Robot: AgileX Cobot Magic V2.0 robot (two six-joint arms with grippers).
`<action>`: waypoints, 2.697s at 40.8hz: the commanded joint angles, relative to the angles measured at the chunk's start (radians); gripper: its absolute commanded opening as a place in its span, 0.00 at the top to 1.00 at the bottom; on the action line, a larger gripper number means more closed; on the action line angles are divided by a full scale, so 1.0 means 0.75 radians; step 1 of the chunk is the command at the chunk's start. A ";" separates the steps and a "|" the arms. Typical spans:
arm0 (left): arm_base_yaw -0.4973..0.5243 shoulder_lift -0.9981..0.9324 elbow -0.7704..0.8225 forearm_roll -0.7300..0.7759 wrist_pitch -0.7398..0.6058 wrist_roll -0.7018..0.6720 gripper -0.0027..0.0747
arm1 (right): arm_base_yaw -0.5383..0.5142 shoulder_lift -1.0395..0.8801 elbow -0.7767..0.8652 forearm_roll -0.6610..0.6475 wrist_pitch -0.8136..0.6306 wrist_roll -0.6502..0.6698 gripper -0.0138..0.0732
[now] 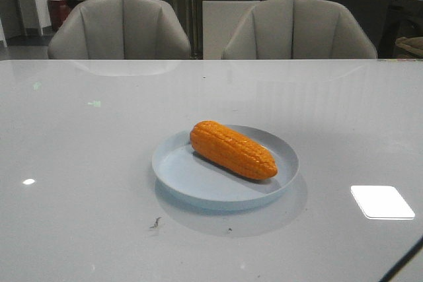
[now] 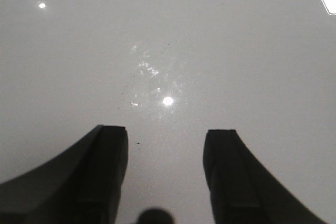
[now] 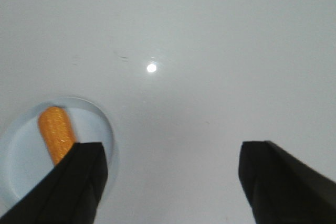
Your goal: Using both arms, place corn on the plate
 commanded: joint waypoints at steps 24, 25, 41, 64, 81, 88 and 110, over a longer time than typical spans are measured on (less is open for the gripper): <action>0.001 -0.023 -0.039 -0.012 -0.094 -0.005 0.45 | -0.200 -0.559 0.733 0.103 -0.245 -0.138 0.13; 0.001 -0.023 -0.039 -0.012 -0.094 -0.005 0.45 | -0.188 -0.559 0.741 0.105 -0.250 -0.138 0.13; 0.001 -0.023 -0.039 -0.012 -0.102 -0.005 0.84 | -0.148 -0.555 0.757 0.105 -0.267 -0.138 0.13; 0.001 -0.020 -0.039 -0.012 -0.102 -0.005 0.84 | -0.148 -0.555 0.757 0.105 -0.267 -0.138 0.13; -0.002 -0.436 -0.011 -0.024 -0.088 -0.005 0.84 | -0.148 -0.555 0.757 0.105 -0.267 -0.138 0.13; -0.002 -0.689 0.029 -0.108 -0.083 -0.006 0.84 | -0.148 -0.555 0.757 0.105 -0.267 -0.138 0.13; -0.002 -1.147 0.251 -0.128 -0.007 -0.028 0.84 | -0.148 -0.555 0.757 0.105 -0.267 -0.138 0.13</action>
